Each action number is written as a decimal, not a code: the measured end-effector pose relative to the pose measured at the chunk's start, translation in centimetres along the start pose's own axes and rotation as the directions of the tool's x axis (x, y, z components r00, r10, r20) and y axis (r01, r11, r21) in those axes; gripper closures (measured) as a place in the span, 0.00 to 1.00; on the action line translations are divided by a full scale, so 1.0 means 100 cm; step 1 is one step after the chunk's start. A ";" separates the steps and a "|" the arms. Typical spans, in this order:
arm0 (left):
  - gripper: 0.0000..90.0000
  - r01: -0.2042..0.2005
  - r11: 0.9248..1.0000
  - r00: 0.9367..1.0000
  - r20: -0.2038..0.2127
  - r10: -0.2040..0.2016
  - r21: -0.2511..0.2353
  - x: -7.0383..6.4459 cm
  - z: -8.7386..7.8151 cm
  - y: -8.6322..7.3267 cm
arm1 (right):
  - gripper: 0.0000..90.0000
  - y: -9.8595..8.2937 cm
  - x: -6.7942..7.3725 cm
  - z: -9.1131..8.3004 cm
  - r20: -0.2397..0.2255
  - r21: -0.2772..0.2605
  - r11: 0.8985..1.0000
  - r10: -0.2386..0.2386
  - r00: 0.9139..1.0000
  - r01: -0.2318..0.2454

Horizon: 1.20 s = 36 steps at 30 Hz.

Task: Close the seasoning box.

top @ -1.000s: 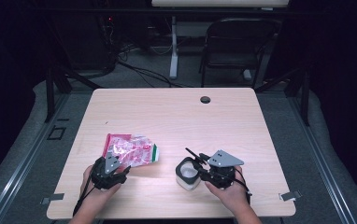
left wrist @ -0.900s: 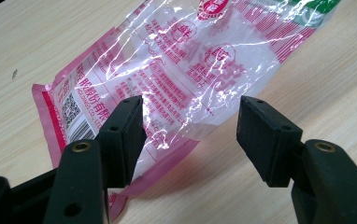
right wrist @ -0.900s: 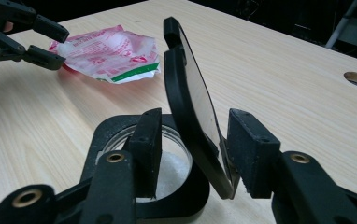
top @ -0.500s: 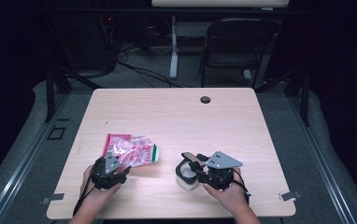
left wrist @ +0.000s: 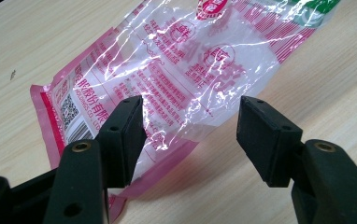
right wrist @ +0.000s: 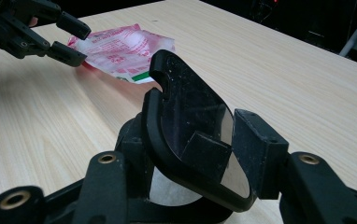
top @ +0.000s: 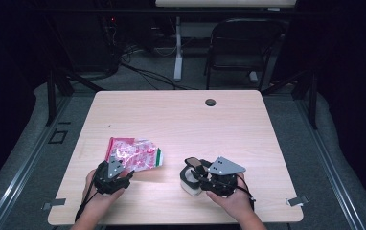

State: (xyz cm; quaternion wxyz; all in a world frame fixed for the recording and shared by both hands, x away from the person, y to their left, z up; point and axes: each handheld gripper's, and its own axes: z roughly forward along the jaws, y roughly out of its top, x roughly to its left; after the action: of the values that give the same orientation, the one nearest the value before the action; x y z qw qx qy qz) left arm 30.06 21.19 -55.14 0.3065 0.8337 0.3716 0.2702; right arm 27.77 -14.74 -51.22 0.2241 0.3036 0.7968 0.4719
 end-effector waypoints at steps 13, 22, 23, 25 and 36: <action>0.46 -0.002 1.000 1.000 0.003 0.002 0.001 0.000 0.001 0.000 | 0.52 0.001 0.006 0.001 -0.017 -0.010 1.000 -0.018 1.000 0.018; 0.46 -0.004 1.000 1.000 0.008 0.004 -0.002 -0.001 0.003 0.002 | 0.51 0.002 0.014 0.002 -0.026 0.005 0.999 -0.052 0.998 0.052; 0.46 -0.004 1.000 1.000 0.006 0.004 -0.005 -0.001 0.003 0.002 | 0.51 0.001 0.014 0.002 -0.027 0.006 0.999 -0.050 0.998 0.050; 0.46 -0.009 1.000 1.000 0.008 0.009 -0.006 -0.001 0.004 0.003 | 0.51 0.000 0.015 0.002 -0.027 0.005 0.999 -0.050 0.998 0.050; 0.46 0.015 1.000 1.000 0.007 -0.015 -0.014 0.003 0.006 0.004 | 0.51 0.000 0.015 0.001 -0.049 0.006 0.999 -0.038 0.998 0.038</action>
State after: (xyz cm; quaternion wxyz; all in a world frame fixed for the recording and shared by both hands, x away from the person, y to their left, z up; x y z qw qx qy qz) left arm 30.81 21.05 -55.15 0.3156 0.8296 0.3750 0.2674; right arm 26.77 -13.60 -51.42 0.2124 0.2775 0.8092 0.4723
